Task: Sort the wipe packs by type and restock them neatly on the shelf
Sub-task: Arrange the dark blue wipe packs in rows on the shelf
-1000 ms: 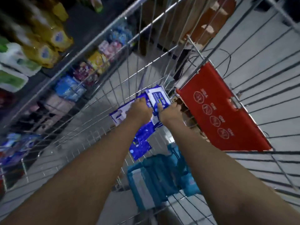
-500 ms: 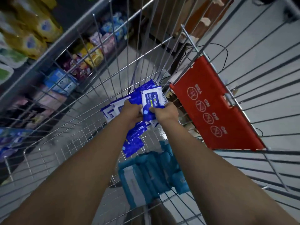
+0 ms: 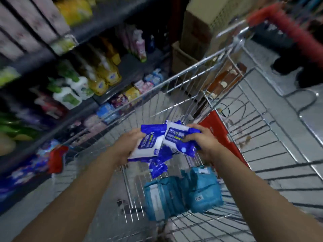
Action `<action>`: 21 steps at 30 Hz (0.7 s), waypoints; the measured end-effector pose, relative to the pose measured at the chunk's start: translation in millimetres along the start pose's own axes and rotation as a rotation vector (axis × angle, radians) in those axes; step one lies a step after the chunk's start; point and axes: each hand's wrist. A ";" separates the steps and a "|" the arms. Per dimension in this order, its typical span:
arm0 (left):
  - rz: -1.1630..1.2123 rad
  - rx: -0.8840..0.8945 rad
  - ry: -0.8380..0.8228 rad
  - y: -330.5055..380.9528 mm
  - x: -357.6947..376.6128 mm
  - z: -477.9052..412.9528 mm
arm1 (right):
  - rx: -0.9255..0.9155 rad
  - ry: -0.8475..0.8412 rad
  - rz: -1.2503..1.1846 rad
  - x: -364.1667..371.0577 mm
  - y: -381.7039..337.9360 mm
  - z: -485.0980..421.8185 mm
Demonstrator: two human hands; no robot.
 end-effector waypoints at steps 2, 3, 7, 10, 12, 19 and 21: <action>0.117 0.059 -0.062 38.7 -16.6 47.2 | -0.043 -0.140 0.042 21.5 -25.0 38.6; 0.170 0.093 -0.089 57.4 -26.4 70.6 | -0.062 -0.217 0.050 35.7 -39.3 58.5; 0.175 0.236 -0.080 116.9 -78.5 153.2 | -0.029 -0.504 0.032 111.9 -88.9 133.0; 0.134 0.378 -0.013 146.8 -128.5 208.7 | -0.069 -0.573 0.084 181.5 -115.1 180.0; 0.118 0.465 0.053 157.0 -165.1 243.5 | -0.123 -0.582 0.111 233.0 -122.2 205.6; 0.241 0.659 0.360 160.8 -341.3 338.1 | -0.228 -0.628 0.009 437.0 -93.1 269.8; 0.152 0.692 0.399 163.8 -401.2 363.8 | -0.229 -0.618 0.015 497.4 -81.7 281.1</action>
Point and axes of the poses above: each hand's wrist, its own z-axis away from the middle knuckle, its own x-axis out of the palm, y = z × x, and after that the axes turned 7 degrees about x, right-handed
